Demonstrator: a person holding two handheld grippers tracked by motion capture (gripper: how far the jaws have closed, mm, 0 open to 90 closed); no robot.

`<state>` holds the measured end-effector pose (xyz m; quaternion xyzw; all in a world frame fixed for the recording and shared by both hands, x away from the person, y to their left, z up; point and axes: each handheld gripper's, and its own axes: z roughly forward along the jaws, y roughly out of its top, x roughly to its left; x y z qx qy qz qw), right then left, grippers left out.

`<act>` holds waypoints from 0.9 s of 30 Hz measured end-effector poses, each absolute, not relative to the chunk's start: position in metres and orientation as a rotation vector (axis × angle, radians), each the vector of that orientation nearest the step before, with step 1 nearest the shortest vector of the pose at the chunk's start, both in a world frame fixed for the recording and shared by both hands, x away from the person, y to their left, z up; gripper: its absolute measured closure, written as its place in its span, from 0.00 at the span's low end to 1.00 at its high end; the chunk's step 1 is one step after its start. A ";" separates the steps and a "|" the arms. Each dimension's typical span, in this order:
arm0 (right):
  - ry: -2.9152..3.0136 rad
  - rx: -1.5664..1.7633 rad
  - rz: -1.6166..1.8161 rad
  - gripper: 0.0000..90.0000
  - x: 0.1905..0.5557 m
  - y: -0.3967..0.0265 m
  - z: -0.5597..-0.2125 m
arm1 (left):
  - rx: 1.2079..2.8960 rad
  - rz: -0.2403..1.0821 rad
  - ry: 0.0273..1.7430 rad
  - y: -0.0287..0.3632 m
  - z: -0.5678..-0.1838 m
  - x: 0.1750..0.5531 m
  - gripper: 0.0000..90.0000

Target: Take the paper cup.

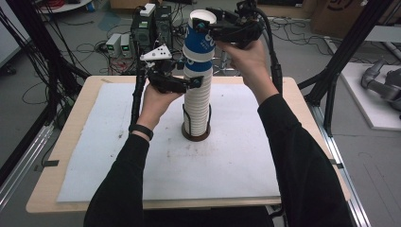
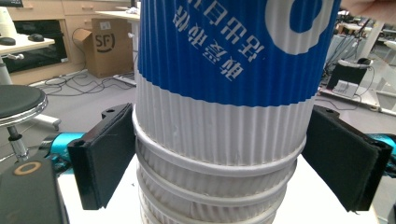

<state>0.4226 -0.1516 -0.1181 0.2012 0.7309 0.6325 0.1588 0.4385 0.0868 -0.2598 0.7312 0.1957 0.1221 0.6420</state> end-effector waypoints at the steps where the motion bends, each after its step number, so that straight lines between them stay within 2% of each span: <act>1: 2.090 0.575 1.808 0.35 0.423 -0.152 -0.118 | 1.667 0.278 0.446 0.087 -0.260 0.439 0.14; 27: 2.002 0.470 1.875 0.35 0.402 -0.173 -0.089 | 1.690 0.294 0.435 0.086 -0.259 0.438 0.14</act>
